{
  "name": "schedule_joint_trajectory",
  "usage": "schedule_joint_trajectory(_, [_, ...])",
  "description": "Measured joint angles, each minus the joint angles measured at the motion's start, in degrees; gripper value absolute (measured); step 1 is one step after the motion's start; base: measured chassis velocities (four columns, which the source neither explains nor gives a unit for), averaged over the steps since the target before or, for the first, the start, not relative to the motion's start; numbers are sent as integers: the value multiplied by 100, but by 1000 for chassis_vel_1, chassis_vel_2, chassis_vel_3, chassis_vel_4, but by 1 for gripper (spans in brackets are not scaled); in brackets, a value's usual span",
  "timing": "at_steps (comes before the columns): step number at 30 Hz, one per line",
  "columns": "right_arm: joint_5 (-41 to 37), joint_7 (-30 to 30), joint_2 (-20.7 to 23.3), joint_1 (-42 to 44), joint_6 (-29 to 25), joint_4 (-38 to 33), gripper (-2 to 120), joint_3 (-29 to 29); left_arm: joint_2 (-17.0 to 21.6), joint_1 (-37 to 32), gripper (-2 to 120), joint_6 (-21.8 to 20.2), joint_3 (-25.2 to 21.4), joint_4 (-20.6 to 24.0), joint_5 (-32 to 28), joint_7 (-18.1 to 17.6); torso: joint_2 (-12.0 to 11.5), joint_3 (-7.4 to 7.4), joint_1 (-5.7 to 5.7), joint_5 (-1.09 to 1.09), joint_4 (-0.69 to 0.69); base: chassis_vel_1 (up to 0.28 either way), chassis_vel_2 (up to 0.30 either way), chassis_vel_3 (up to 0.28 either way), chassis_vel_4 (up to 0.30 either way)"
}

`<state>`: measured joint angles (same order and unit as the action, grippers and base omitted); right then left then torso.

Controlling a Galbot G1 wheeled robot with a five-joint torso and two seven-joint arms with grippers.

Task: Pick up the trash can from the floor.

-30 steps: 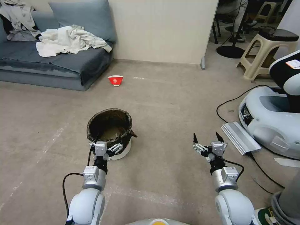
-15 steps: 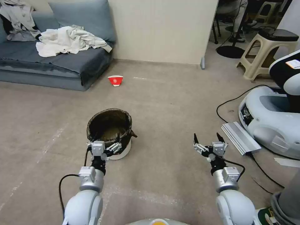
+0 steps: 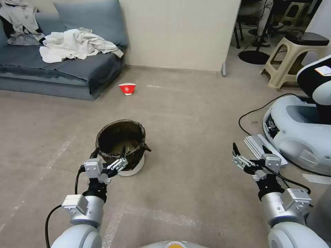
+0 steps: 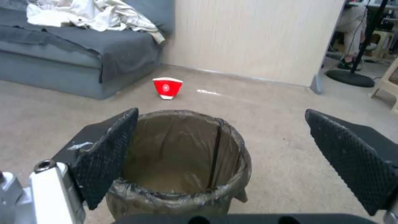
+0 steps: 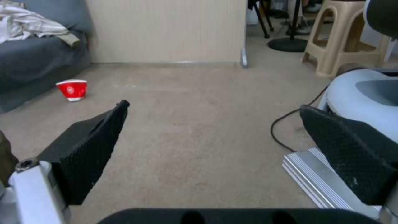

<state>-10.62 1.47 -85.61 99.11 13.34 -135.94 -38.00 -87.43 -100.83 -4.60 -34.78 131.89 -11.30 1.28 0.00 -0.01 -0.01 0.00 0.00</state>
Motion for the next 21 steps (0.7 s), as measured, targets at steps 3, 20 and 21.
schedule_joint_trajectory(3, [-15, 0, 1, 6, -7, -3, 100, -2, -7, -10, 100, 0, -2, -4, 6, 0, 0, 0, 0, 0, 0, 0, 0, 0, 0])
schedule_joint_trajectory(20, [-328, -274, 128, -17, -954, 346, 100, 38, -89, -43, 100, 2, -29, -21, 70, -30, 0, 1, 0, 1, 0, 5, 7, 6, 4])
schedule_joint_trajectory(21, [-358, -299, 157, -32, -1043, 386, 100, 39, -98, -43, 100, 2, -30, -21, 74, -45, 0, 1, 0, -1, 0, 54, 62, 47, 69])
